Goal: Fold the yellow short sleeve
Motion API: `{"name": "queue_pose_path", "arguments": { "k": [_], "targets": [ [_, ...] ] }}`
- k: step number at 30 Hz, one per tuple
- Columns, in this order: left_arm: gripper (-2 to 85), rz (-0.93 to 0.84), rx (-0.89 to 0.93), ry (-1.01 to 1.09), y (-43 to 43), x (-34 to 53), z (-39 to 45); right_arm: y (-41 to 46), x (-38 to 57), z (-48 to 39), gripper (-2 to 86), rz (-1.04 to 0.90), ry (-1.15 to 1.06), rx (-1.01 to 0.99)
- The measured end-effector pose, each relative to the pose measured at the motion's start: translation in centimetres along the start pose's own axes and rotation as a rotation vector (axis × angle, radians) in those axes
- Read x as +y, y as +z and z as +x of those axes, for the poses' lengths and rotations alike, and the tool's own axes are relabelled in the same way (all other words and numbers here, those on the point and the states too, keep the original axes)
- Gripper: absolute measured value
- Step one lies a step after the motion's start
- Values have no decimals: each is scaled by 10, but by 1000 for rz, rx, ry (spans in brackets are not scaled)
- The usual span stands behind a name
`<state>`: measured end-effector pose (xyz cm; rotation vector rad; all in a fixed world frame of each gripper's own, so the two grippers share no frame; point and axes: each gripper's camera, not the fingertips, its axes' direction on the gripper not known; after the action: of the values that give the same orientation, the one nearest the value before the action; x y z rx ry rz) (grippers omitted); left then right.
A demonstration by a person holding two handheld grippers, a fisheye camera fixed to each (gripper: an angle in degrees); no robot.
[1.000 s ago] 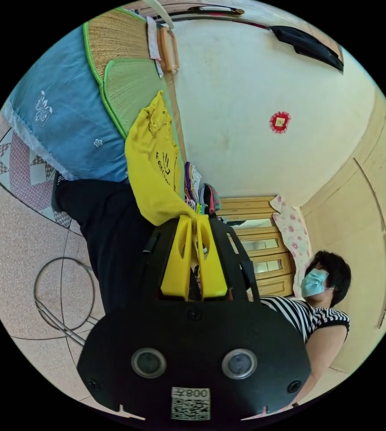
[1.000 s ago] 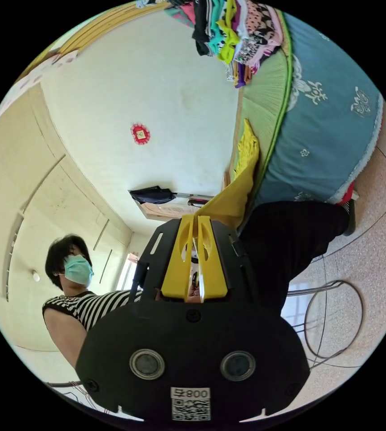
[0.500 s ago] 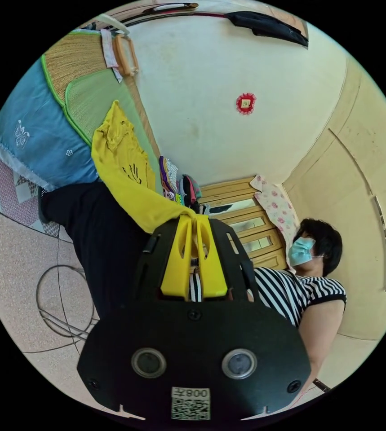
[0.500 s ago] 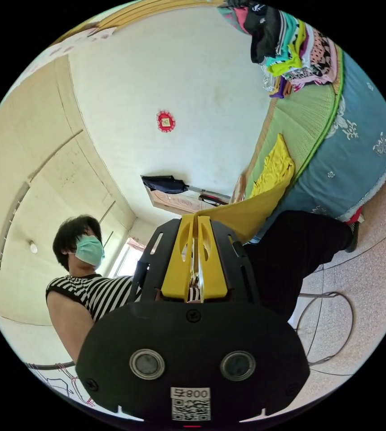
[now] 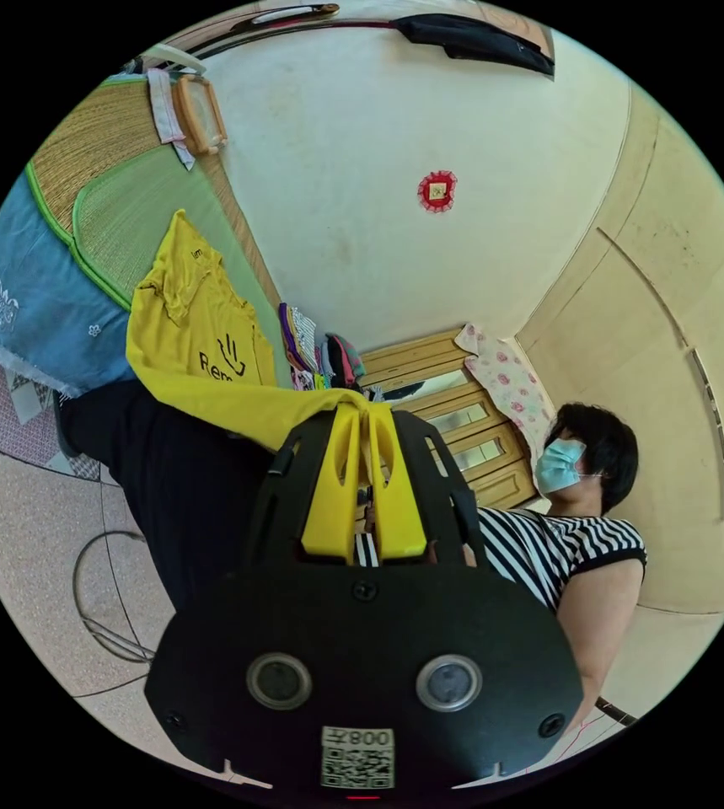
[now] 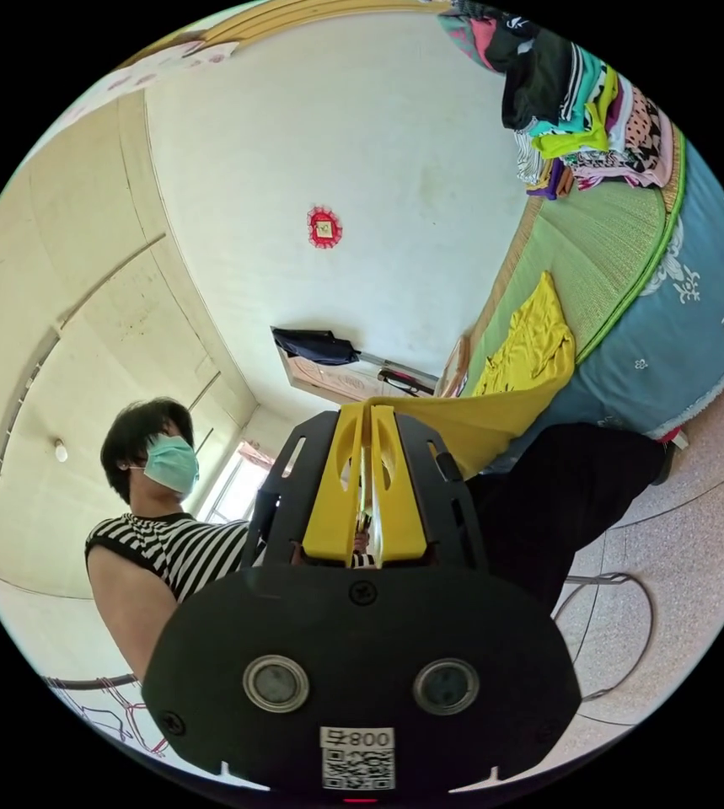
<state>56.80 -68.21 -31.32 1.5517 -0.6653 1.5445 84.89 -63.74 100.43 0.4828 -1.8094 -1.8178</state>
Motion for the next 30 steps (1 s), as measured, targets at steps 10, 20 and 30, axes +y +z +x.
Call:
{"name": "queue_pose_path", "arguments": {
  "k": [10,20,30],
  "targets": [
    [15,1,21,9,-28,17,12,-44,5,-13,11,-6,-12,7],
    [15,-9,55,82,-46,23,34,-80,12,-28,11,10,-69,-34],
    [15,0,89,127,-58,23,46,-105,13,-43,11,20,-131,-59]
  ]
}}
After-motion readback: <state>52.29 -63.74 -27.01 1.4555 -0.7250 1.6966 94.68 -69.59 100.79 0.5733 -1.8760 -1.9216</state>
